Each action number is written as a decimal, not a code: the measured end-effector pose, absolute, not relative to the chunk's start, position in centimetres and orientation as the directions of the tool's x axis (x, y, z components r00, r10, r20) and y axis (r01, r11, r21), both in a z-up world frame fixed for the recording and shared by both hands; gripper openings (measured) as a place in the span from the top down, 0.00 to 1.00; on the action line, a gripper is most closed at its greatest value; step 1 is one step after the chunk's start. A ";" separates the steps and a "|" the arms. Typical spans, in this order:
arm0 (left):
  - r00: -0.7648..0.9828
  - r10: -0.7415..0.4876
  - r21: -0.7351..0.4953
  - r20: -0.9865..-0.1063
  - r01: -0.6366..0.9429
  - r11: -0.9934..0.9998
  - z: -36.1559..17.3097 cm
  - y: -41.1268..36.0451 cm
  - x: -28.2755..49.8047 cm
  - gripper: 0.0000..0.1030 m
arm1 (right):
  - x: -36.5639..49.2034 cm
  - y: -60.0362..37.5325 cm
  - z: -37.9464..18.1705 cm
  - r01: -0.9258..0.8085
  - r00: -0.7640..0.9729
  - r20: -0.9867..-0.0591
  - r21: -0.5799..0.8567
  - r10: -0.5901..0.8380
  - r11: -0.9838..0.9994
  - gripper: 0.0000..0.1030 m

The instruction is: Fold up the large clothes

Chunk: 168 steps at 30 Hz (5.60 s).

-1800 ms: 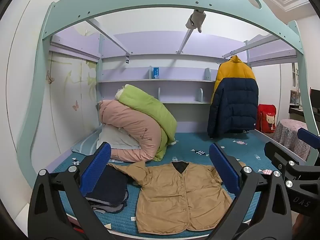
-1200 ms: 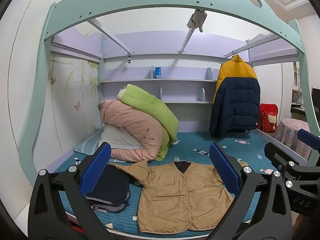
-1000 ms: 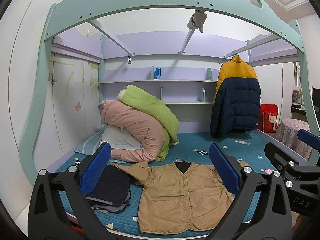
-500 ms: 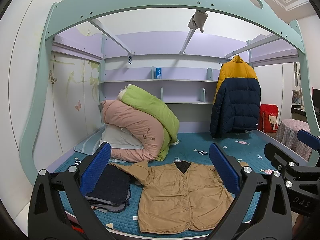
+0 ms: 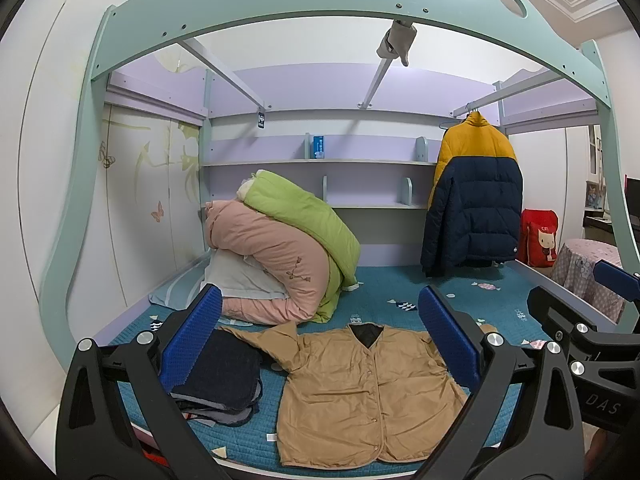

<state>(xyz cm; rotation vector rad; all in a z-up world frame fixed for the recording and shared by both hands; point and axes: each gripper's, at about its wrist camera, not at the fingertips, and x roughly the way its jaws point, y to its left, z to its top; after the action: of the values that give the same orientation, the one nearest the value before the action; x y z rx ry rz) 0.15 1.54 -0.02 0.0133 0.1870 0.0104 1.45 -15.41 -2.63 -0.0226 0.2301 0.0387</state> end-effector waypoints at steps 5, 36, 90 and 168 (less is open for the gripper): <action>0.983 0.012 0.015 -0.185 -0.009 1.000 -0.1 1.7 0.2 0.04 | 1.5 -15.4 -2.6 -0.043 0.972 -0.231 -0.015 0.039 0.999 0.07; 0.983 0.012 0.017 -0.185 -0.009 1.000 -0.1 1.9 0.3 0.04 | 1.9 -15.6 -2.7 -0.049 0.970 -0.238 -0.009 0.045 0.999 0.07; 0.892 0.037 0.088 -0.450 0.004 0.996 -8.7 0.3 14.1 0.04 | 15.0 -18.1 -12.9 -0.029 0.852 -0.519 0.081 0.067 0.996 0.07; 0.838 -0.222 -0.255 -0.498 0.103 0.962 -23.5 19.1 48.9 0.92 | 54.3 0.6 -43.2 -0.213 0.298 -0.739 0.565 0.604 0.797 0.82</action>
<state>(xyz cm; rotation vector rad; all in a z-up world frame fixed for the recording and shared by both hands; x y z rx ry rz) 48.89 19.10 -23.53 -0.2225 0.5511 -0.1730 54.27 0.59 -43.17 0.3965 1.1480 0.5617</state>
